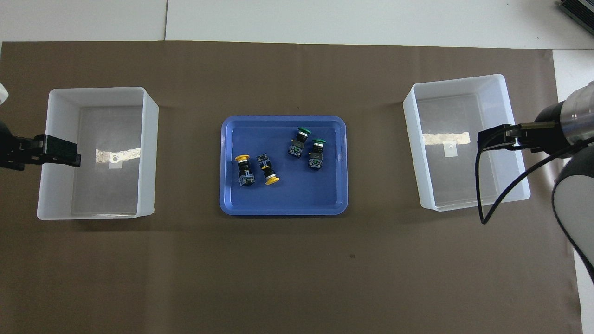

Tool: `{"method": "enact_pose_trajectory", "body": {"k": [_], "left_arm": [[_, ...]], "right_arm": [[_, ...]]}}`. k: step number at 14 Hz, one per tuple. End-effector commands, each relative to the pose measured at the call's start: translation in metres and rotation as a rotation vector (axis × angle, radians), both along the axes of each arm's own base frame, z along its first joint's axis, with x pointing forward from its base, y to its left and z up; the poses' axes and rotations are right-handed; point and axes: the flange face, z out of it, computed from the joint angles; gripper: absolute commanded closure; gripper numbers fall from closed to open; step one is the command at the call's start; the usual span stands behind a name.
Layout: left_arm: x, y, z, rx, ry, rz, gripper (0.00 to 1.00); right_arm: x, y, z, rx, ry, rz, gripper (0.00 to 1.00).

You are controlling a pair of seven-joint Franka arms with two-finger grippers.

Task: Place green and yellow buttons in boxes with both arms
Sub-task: 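Reach the right gripper into the blue tray and grasp a green button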

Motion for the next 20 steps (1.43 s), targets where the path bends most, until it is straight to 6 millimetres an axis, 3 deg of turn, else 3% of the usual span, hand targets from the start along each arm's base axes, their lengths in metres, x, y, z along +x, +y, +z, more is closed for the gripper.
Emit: {"method": "enact_pose_trajectory", "body": {"k": [1,4,9,12,16,18,19,20], "left_arm": [[-0.011,-0.003,-0.008,-0.007,-0.036,0.072,0.00],[-0.012,-0.002,-0.016,-0.007,-0.050,0.075,0.00],[-0.017,0.000,-0.024,-0.006,-0.061,0.061,0.00],[-0.022,0.000,-0.025,0.002,-0.025,-0.153,0.00],[-0.023,0.000,-0.025,0.008,-0.019,-0.179,0.00],[-0.024,0.006,-0.018,0.010,0.009,-0.173,0.00],[-0.024,0.005,-0.003,0.010,0.021,-0.180,0.00],[-0.020,0.004,-0.005,0.008,0.033,-0.182,0.00]], "right_arm": [[0.006,0.013,-0.010,0.017,-0.029,-0.044,0.00],[0.024,0.053,-0.038,0.029,-0.050,-0.092,0.00],[0.053,0.149,-0.118,0.053,-0.069,-0.189,0.00],[0.052,0.186,-0.144,0.061,-0.064,-0.207,0.00],[0.042,0.227,-0.159,0.057,-0.077,-0.180,0.00],[0.044,0.232,-0.169,0.056,-0.081,-0.196,0.00],[0.048,0.234,-0.172,0.066,-0.095,-0.207,0.00],[0.049,0.235,-0.176,0.067,-0.093,-0.221,0.00]]}}
